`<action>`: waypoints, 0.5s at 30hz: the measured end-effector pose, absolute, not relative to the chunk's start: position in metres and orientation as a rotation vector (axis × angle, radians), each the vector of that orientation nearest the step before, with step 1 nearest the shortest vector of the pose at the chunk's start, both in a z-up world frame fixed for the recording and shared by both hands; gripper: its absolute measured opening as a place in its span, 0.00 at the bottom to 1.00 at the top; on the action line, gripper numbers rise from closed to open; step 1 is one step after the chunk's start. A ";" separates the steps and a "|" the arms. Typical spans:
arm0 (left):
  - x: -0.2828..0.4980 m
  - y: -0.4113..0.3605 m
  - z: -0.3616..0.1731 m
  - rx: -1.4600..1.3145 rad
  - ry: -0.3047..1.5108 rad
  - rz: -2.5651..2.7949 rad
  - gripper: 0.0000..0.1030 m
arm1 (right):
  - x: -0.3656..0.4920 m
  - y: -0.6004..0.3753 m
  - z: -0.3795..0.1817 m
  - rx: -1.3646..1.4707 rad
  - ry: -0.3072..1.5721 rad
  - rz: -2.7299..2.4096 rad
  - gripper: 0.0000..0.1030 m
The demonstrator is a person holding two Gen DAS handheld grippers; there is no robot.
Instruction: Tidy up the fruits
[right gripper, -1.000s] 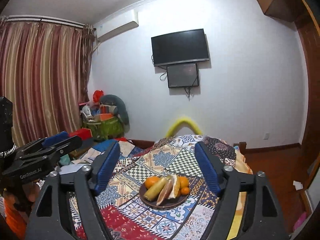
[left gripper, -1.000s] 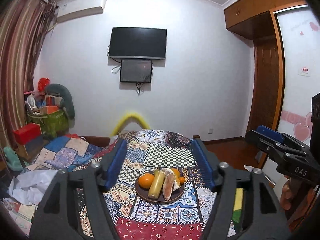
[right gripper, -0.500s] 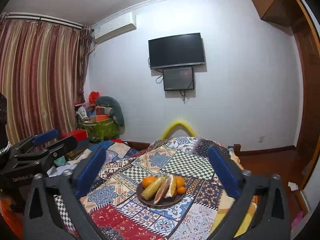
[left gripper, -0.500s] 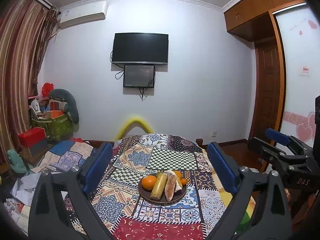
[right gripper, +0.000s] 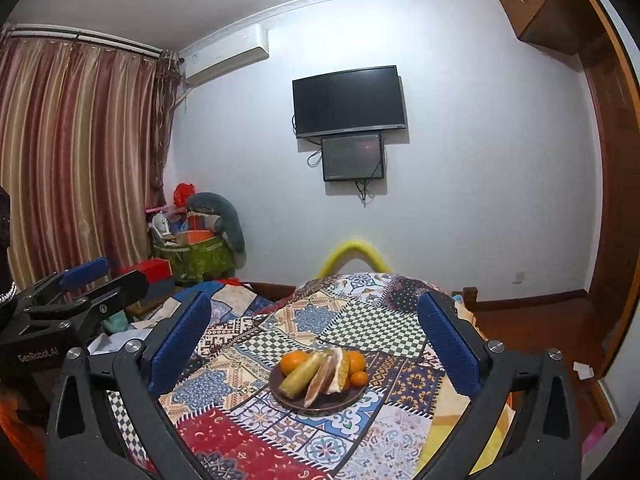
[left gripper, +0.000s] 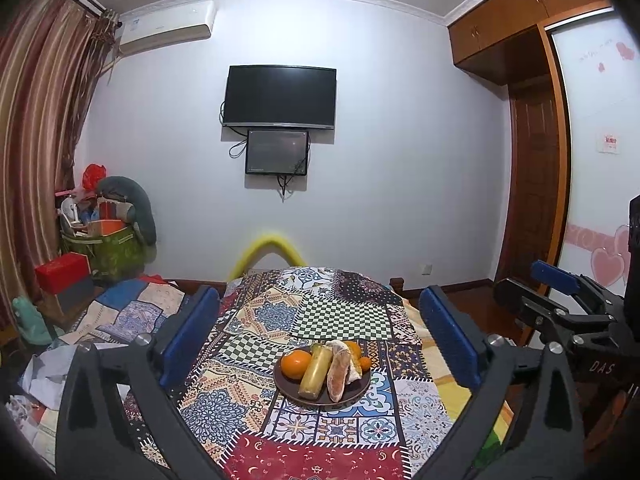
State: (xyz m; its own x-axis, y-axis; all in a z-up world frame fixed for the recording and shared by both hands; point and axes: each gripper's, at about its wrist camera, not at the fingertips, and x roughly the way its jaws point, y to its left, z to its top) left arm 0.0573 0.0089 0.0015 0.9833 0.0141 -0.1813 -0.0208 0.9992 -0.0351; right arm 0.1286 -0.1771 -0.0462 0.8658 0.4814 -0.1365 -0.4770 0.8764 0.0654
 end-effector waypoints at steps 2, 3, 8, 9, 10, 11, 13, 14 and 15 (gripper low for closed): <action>0.059 0.009 0.001 -0.037 0.183 0.017 0.98 | 0.128 -0.178 -0.046 0.034 0.149 0.501 1.00; 0.059 0.009 0.001 -0.038 0.183 0.018 0.99 | 0.128 -0.179 -0.045 0.034 0.148 0.500 1.00; 0.059 0.008 0.002 -0.040 0.184 0.015 0.99 | 0.126 -0.180 -0.044 0.035 0.145 0.497 1.00; 0.060 0.007 0.002 -0.040 0.184 0.013 0.99 | 0.126 -0.180 -0.043 0.035 0.145 0.497 1.00; 0.060 0.006 0.002 -0.040 0.185 0.012 0.99 | 0.126 -0.180 -0.043 0.036 0.145 0.497 1.00; 0.061 0.006 0.002 -0.040 0.186 0.011 0.99 | 0.125 -0.180 -0.042 0.037 0.145 0.497 1.00; 0.062 0.004 0.002 -0.041 0.188 0.006 0.99 | 0.125 -0.181 -0.042 0.038 0.142 0.497 1.00; 0.062 0.004 0.003 -0.041 0.188 0.003 0.99 | 0.125 -0.182 -0.041 0.038 0.140 0.495 1.00; 0.062 0.003 0.003 -0.041 0.188 0.001 0.99 | 0.124 -0.182 -0.040 0.037 0.139 0.494 1.00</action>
